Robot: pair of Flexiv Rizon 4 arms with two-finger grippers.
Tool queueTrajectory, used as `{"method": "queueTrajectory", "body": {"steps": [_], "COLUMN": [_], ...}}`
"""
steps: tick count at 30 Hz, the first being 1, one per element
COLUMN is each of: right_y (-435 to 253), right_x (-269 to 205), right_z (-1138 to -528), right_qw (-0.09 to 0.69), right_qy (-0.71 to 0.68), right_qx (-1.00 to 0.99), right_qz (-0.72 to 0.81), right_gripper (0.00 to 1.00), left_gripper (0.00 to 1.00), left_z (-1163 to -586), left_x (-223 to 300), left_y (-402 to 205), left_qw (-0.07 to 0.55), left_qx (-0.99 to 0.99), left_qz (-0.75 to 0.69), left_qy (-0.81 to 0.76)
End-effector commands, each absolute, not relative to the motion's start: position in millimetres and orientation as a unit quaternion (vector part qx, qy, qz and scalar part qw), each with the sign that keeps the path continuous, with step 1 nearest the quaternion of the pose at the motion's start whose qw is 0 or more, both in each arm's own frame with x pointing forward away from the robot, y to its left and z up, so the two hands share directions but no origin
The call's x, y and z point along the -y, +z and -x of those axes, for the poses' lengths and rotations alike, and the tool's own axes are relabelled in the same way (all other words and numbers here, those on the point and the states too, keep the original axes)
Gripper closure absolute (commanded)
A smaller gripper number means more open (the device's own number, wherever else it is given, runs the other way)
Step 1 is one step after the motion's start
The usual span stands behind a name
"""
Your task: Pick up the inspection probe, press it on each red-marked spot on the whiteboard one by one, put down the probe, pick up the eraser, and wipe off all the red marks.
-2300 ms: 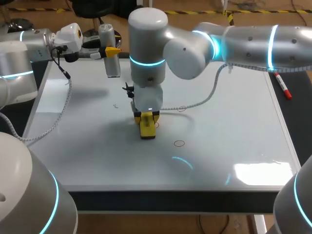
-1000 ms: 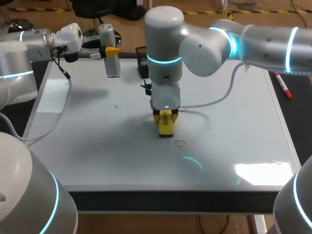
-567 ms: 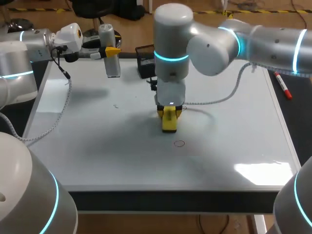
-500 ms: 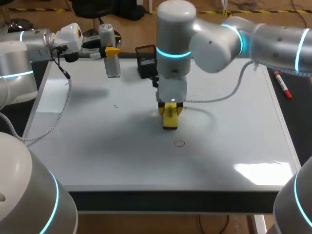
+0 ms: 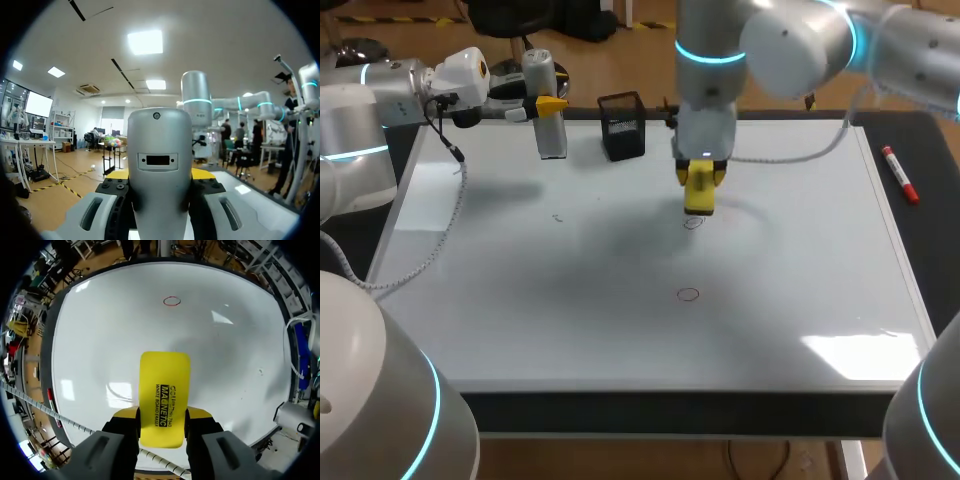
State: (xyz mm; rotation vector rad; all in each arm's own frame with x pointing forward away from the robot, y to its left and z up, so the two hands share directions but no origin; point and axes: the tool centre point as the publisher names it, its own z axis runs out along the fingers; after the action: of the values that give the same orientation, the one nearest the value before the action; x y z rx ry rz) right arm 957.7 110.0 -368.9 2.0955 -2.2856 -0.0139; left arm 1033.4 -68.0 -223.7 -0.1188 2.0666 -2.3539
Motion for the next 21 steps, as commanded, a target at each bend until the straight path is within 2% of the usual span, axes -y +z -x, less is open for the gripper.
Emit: {"method": "queueTrajectory", "body": {"steps": [1, 10, 21], "right_y": [-358.2, -342.6, -342.4], "right_x": [-87.6, -36.4, 18.5], "right_z": [-982.7, -1036.5, -1071.5], "right_qw": [0.021, 0.015, 0.026], "right_qy": [0.001, 0.021, 0.015], "right_qx": [0.749, 0.781, 0.813], "right_qz": [-0.662, -0.624, -0.582], "right_gripper": [1.0, 1.0, 1.0], "left_gripper": [1.0, 1.0, 1.0], "left_z": [-1033.7, -1033.7, -1033.7], "left_x": [68.4, 68.4, 68.4], "left_y": [-222.7, -222.7, -222.7], "left_qw": [0.004, 0.004, 0.004], "left_qx": [-0.659, -0.659, -0.659], "left_qz": [0.038, 0.038, 0.038], "left_qy": [-0.751, -0.751, -0.751]}}
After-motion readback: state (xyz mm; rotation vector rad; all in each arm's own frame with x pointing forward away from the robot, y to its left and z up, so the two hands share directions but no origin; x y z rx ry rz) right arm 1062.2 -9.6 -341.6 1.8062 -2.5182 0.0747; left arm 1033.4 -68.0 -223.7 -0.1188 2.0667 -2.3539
